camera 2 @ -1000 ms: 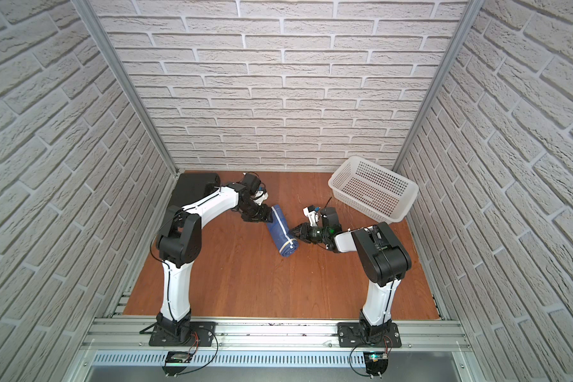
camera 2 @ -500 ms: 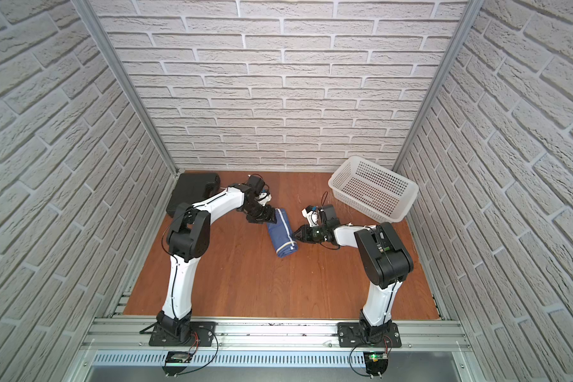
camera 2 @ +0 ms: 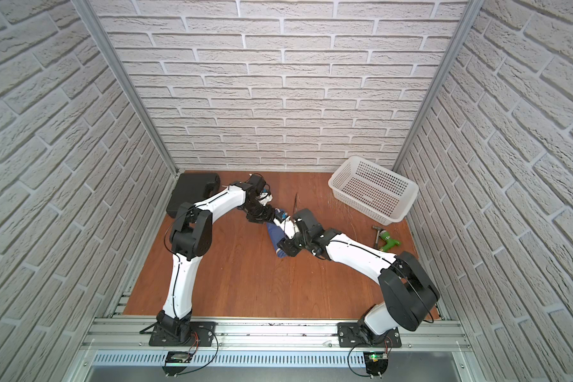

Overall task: Roll up the pillowcase
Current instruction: Pick up the pillowcase at the center of the board.

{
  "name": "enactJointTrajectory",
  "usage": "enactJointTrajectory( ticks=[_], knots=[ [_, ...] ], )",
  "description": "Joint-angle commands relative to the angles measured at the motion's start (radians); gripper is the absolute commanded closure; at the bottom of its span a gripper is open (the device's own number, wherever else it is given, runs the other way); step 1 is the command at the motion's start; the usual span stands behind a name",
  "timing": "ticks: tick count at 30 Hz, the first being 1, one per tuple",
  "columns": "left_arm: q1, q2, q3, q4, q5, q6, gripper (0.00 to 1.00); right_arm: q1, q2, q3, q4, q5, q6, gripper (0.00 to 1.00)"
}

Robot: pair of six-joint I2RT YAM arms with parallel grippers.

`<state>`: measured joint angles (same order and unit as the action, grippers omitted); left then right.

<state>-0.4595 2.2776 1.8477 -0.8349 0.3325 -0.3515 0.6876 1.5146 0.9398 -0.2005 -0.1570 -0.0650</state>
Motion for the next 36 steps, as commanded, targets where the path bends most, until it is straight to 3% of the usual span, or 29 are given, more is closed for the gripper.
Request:
enactJointTrajectory(
  ticks=[1,9,15,22,29,36],
  knots=[
    [0.007,0.06,-0.002,-0.081,0.008,0.026,0.31,0.108,0.051,0.048,-0.031,0.239,-0.148,0.45],
    [0.018,0.067,0.022,-0.118,0.022,0.052,0.31,0.289,0.296,0.19,-0.056,0.683,-0.261,0.37],
    [0.023,0.066,0.022,-0.129,0.039,0.067,0.31,0.311,0.42,0.287,-0.13,0.826,-0.286,0.36],
    [0.026,0.065,0.022,-0.147,0.045,0.091,0.32,0.31,0.53,0.316,-0.179,0.895,-0.312,0.37],
    [0.036,0.077,0.01,-0.158,0.025,0.104,0.31,0.285,0.571,0.306,-0.201,0.878,-0.297,0.42],
    [0.038,0.117,0.034,-0.187,0.012,0.117,0.31,0.25,0.597,0.304,-0.204,0.87,-0.305,0.54]
  ],
)
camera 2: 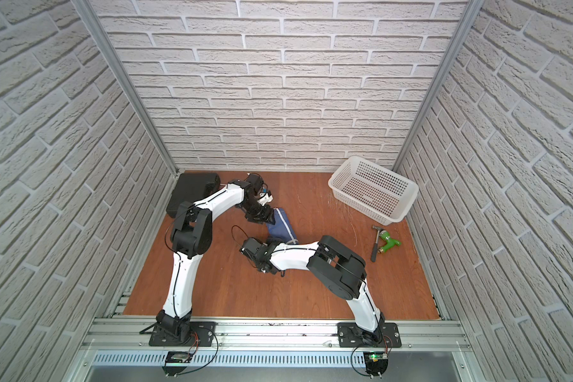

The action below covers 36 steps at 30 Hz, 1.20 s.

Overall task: Roll up the pillowcase
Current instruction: Pick up the pillowcase at the center of the board.

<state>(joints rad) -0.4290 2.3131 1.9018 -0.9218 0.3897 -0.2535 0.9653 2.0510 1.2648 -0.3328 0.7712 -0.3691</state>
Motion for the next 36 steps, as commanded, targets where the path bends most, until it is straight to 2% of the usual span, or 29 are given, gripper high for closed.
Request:
enactJointTrajectory(
  ticks=[1,8,12,21,29,36],
  knots=[
    [0.009,0.085,-0.02,-0.1,-0.045,0.019,0.31,-0.032,0.064,-0.022,-0.065,-0.06,-0.007,0.58],
    [0.01,0.083,0.013,-0.097,-0.039,0.002,0.31,-0.065,0.047,-0.048,-0.031,-0.064,-0.033,0.86],
    [0.012,0.037,0.051,-0.089,-0.053,-0.02,0.3,-0.073,0.003,-0.085,0.012,-0.056,-0.065,0.96],
    [0.028,-0.129,0.114,-0.065,-0.17,-0.049,0.27,-0.106,-0.167,-0.172,0.117,-0.059,-0.203,0.98],
    [0.059,-0.31,-0.015,0.012,-0.248,-0.068,0.26,-0.162,-0.334,-0.259,0.196,-0.104,-0.415,0.98],
    [0.086,-0.396,-0.113,0.055,-0.244,-0.077,0.26,-0.255,-0.486,-0.261,0.171,-0.15,-0.584,0.98]
  ],
)
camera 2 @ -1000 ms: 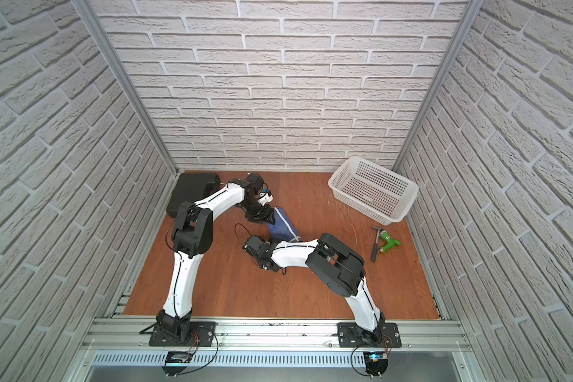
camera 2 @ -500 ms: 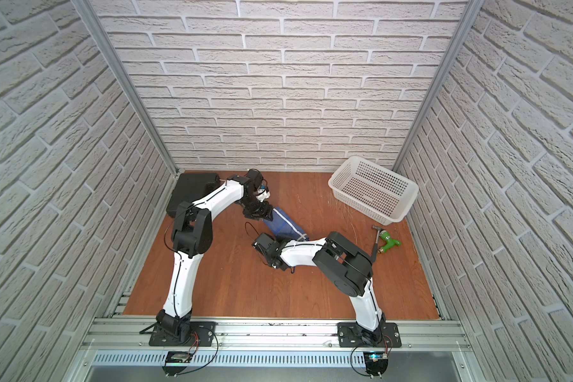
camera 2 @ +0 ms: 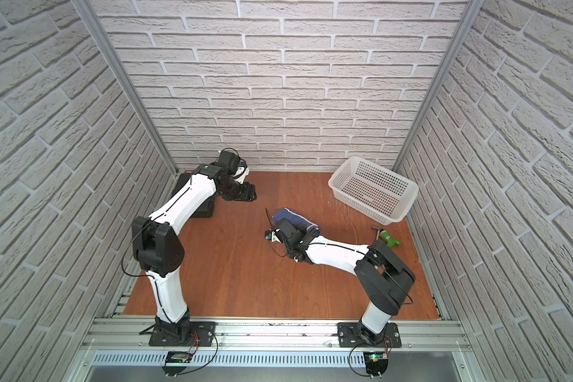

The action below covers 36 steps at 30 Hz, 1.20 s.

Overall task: Roll up the pillowcase
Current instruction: Pick up the pillowcase at the center of the board, then place the pillowcase in the bin.

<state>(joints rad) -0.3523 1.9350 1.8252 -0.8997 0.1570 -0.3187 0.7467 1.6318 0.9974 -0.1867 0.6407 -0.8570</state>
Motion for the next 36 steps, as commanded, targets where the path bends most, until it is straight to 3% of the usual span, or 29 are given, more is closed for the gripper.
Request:
enactJointTrajectory(
  ticks=[1,8,16,28,36],
  knots=[
    [0.011,-0.022,-0.043,0.038,-0.008,-0.011,0.26,-0.056,-0.093,0.012,0.015,-0.03,-0.112,0.98],
    [0.014,-0.041,-0.081,0.069,0.012,-0.017,0.26,-0.224,-0.19,0.086,-0.046,-0.11,-0.196,0.98],
    [0.016,-0.047,-0.115,0.08,0.028,-0.017,0.26,-0.424,-0.217,0.145,0.014,-0.17,-0.277,0.98],
    [0.015,-0.024,-0.155,0.079,0.042,-0.025,0.26,-0.707,-0.101,0.285,0.109,-0.306,-0.298,0.98],
    [0.0,0.042,-0.131,0.078,0.036,-0.04,0.26,-0.847,0.049,0.279,0.298,-0.373,-0.346,0.98]
  ],
)
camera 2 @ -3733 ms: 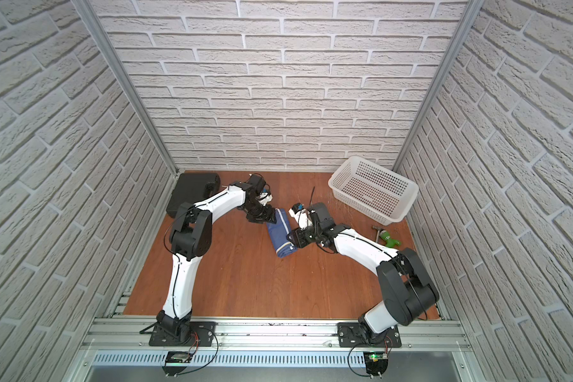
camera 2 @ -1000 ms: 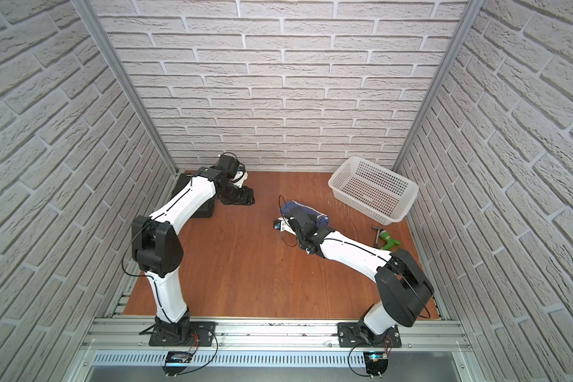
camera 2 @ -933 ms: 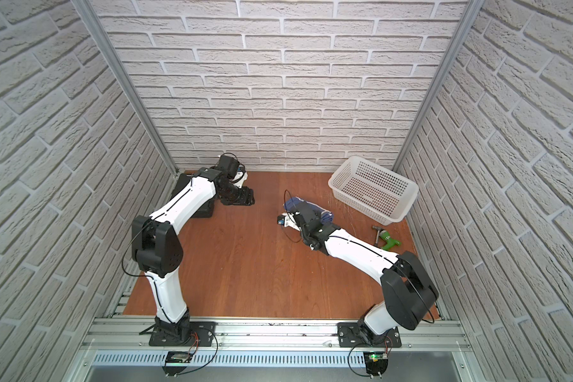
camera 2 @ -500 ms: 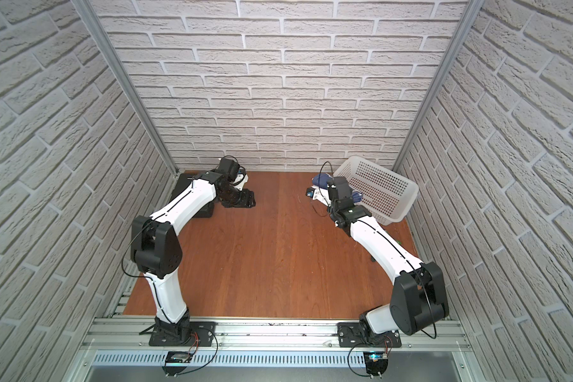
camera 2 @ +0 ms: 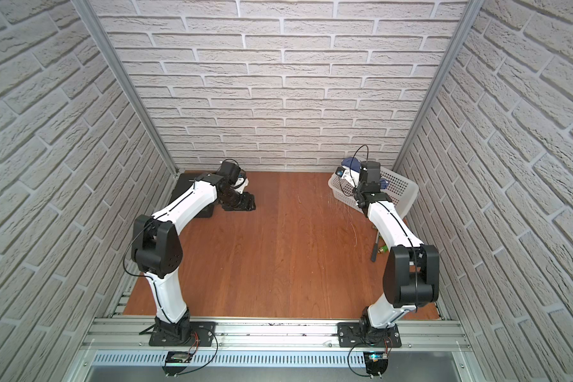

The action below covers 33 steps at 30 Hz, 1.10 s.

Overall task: Roll up the pillowcase
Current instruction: Place the pillowcase in the bin.

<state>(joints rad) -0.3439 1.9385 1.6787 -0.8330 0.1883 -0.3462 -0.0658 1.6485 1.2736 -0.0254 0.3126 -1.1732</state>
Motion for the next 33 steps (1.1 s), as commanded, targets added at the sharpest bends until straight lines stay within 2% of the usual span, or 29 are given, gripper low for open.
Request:
enactJointTrajectory(
  ticks=[1,5,9,14,17,23,25,29,33],
  knots=[
    [-0.014,0.05,0.019,0.009,0.003,-0.016,0.26,-0.051,0.059,0.005,0.163,-0.056,-0.04,0.98],
    [-0.026,0.092,0.045,-0.011,-0.01,-0.016,0.26,-0.093,0.168,0.0,0.316,-0.107,-0.108,0.98],
    [-0.032,0.127,0.081,-0.037,-0.013,-0.018,0.26,-0.116,0.269,0.019,0.381,-0.139,-0.144,0.98],
    [-0.038,0.155,0.111,-0.073,-0.026,0.0,0.26,-0.14,0.315,0.003,0.393,-0.196,-0.15,0.98],
    [-0.042,0.163,0.102,-0.068,-0.021,-0.005,0.26,-0.148,0.316,-0.006,0.334,-0.261,-0.14,0.98],
    [-0.046,0.179,0.117,-0.081,-0.018,-0.004,0.26,-0.202,0.308,0.126,-0.082,-0.473,-0.057,0.96],
    [-0.047,0.184,0.127,-0.089,-0.018,0.003,0.26,-0.22,0.316,0.163,-0.163,-0.515,-0.053,0.94],
    [-0.048,0.206,0.163,-0.106,-0.015,0.004,0.26,-0.231,0.323,0.183,-0.203,-0.522,-0.071,0.91],
    [-0.049,0.235,0.216,-0.135,-0.013,0.014,0.26,-0.233,0.368,0.205,-0.254,-0.55,-0.071,0.82]
  ],
)
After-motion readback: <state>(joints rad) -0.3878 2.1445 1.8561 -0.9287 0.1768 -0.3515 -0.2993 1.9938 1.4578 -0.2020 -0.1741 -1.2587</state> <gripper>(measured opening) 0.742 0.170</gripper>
